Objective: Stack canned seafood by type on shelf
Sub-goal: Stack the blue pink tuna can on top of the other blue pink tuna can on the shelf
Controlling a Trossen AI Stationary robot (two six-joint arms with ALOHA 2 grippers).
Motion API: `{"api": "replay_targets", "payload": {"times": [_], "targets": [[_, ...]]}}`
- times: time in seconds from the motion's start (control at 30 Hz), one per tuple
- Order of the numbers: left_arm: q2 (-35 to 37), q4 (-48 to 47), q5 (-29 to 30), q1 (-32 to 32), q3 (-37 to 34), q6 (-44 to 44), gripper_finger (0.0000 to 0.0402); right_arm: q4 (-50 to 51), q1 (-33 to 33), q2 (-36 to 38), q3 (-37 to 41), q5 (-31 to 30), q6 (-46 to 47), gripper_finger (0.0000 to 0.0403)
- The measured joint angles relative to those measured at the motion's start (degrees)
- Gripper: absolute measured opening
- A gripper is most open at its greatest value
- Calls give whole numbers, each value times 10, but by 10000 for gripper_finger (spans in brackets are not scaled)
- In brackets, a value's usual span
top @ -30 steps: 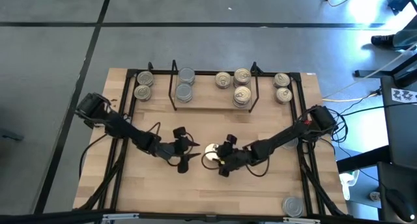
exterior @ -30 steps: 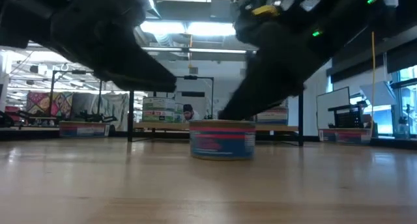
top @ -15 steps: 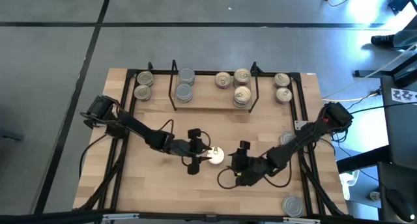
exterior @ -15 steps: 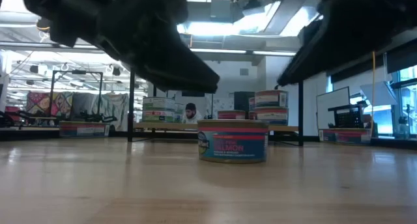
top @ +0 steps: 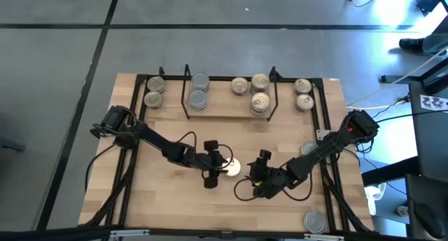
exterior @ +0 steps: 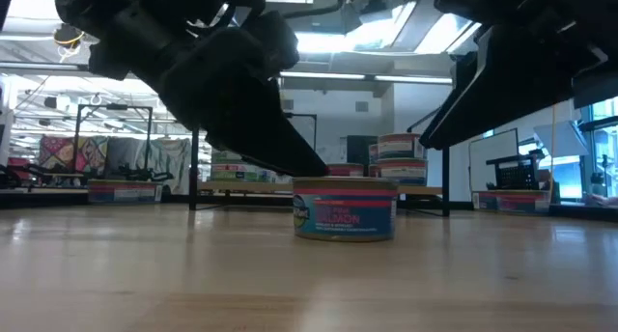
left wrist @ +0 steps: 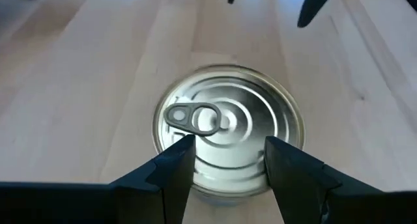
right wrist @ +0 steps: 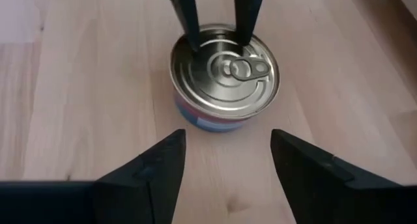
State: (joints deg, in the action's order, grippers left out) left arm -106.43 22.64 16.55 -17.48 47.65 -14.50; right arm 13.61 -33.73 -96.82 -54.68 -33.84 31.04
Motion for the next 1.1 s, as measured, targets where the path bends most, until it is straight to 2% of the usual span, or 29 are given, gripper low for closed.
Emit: {"api": "replay_targets", "payload": {"times": [0.23,0.47,0.57,0.7,0.9,1.1], "targets": [[1,-10,2,3,-1,23,184,-14,0,0,0,-11,-16,224],[2,68,3,-4,-47,41,184,-37,0,0,0,-11,-62,227],[2,115,3,-4,-74,30,184,-51,0,0,0,-11,-80,243],[4,130,4,-4,-94,16,184,-80,0,-8,-1,-21,-91,284],[3,147,4,-4,-104,13,184,-134,2,-57,-1,-32,-197,335],[2,148,3,-4,-105,13,184,-166,5,-89,-1,-54,-333,344]]}}
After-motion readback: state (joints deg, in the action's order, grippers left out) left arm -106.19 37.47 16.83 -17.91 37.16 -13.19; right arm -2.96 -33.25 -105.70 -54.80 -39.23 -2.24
